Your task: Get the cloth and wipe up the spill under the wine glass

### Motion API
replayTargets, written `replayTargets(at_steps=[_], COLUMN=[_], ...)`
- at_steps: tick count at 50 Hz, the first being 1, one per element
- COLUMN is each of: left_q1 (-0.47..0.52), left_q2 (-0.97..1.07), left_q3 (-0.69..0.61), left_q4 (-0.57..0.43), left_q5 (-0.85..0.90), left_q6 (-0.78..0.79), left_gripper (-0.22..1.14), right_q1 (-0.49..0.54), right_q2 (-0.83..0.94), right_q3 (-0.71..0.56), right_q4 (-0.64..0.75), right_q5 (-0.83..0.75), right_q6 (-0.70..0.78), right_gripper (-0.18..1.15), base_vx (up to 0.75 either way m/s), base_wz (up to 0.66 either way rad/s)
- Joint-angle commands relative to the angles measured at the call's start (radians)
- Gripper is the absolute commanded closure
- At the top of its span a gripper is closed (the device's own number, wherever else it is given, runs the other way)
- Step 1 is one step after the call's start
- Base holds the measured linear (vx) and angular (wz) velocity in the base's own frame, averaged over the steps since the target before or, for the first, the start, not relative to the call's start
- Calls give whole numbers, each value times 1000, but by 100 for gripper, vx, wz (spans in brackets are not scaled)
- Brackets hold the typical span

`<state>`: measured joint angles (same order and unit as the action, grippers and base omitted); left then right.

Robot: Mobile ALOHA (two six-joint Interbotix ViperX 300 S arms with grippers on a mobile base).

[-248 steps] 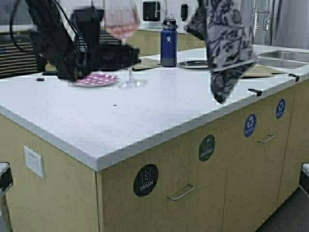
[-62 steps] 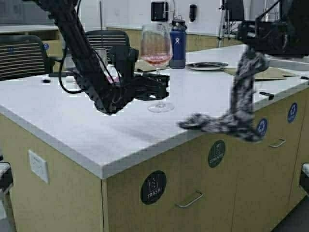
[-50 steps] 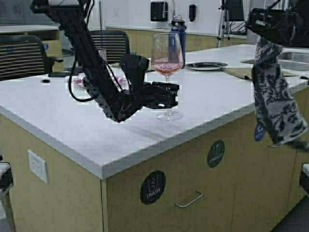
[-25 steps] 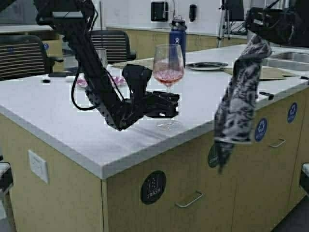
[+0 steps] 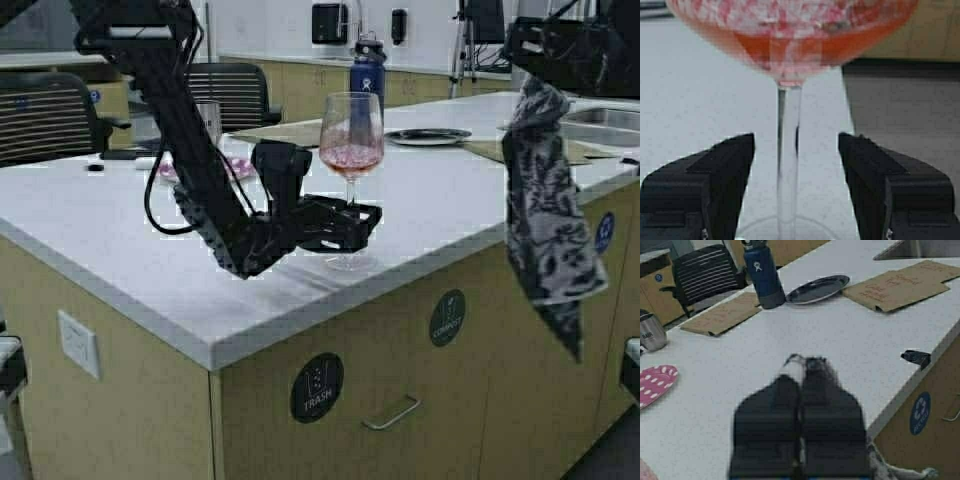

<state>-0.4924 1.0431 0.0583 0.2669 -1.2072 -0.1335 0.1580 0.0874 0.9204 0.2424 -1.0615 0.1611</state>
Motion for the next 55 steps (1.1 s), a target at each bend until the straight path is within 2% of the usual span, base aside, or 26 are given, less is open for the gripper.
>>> replayTargets(at_steps=[1, 21, 32, 43, 55], left_q1=[-2, 3, 2, 3, 3], left_q2=[-86, -210, -321, -489, -670], left_q3=[55, 410, 727, 985, 1123], left_q4=[2, -38, -129, -206, -236], left_q5=[-52, -265, -357, -356, -291], left_q6=[5, 78, 87, 86, 86], left_gripper=[4, 4, 4, 4, 4], right_q1=[5, 28, 95, 156, 179], right_q2=[-17, -31, -75, -146, -278], right_q3=[-6, 29, 94, 100, 74], right_q4=[-6, -29, -87, -94, -107], right_q5=[-15, -15, 8, 201, 465], right_q6=[5, 15, 8, -2, -40], right_gripper=[91, 91, 91, 91, 91], base_vx=[0, 0, 0, 0, 0], base_wz=[0, 0, 0, 0, 0])
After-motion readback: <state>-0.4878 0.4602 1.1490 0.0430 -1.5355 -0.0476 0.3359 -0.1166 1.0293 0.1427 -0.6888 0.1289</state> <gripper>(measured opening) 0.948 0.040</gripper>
